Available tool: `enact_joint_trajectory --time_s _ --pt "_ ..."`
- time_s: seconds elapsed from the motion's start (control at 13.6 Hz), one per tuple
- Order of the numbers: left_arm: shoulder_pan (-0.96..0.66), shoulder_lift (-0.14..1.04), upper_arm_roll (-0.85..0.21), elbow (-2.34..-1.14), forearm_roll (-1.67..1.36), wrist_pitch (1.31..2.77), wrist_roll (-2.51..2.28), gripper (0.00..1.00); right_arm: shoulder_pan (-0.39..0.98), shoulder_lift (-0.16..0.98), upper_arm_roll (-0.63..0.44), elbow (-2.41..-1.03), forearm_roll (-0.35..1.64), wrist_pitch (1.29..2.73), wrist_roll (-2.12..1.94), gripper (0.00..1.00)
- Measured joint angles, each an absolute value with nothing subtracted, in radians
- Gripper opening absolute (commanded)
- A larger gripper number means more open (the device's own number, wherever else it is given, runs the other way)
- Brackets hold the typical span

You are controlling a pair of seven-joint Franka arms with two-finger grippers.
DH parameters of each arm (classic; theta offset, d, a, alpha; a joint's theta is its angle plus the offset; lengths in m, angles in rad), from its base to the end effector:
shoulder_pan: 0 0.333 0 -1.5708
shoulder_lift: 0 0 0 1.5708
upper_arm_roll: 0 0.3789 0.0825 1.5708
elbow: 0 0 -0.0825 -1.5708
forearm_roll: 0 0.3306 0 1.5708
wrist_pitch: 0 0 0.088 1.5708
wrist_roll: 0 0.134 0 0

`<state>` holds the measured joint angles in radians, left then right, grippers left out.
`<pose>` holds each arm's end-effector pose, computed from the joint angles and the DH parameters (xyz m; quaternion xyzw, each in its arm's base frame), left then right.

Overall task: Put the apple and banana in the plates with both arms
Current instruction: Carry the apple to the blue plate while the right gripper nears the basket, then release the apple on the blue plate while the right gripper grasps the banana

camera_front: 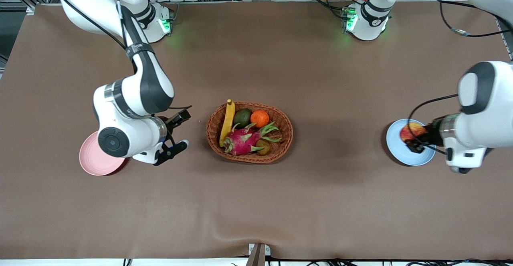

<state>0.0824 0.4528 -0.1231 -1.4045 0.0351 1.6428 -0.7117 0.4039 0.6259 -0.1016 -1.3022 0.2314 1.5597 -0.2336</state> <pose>0.6375 -0.0060 0.4752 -0.9389 -0.3276 0.1017 0.0293 0.6174 0.2425 0.3997 -0.9491 -0.2443 0.1836 0.0767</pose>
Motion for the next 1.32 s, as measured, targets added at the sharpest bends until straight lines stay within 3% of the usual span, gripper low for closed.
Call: enact_joint_trajectory --time_s 0.37,0.81,1.03,1.17,1.25,1.32 --pt "0.122 0.518 -0.124 -1.429 0.053 1.695 -0.644 0.0 0.452 0.623 -0.101 -1.291 0.117 1.663 0.03 1.0" --pt "0.224 0.556 -0.122 -1.681 0.147 2.004 -0.625 0.0 0.614 0.615 -0.097 -1.312 0.123 1.572 0.232 1.0" --pt "0.267 0.561 -0.123 -1.768 0.154 2.119 -0.613 0.0 0.654 0.577 -0.096 -1.411 0.166 1.615 0.293 1.0" --pt "0.268 0.57 -0.124 -1.783 0.154 2.134 -0.613 0.28 0.694 0.52 -0.094 -1.549 0.173 1.738 0.354 1.0" --pt "0.269 0.576 -0.124 -1.785 0.154 2.138 -0.613 0.6 0.715 0.495 -0.094 -1.615 0.173 1.81 0.38 1.0" --pt "0.271 0.581 -0.124 -1.786 0.154 2.141 -0.613 1.0 0.73 0.478 -0.093 -1.66 0.173 1.865 0.395 1.0"
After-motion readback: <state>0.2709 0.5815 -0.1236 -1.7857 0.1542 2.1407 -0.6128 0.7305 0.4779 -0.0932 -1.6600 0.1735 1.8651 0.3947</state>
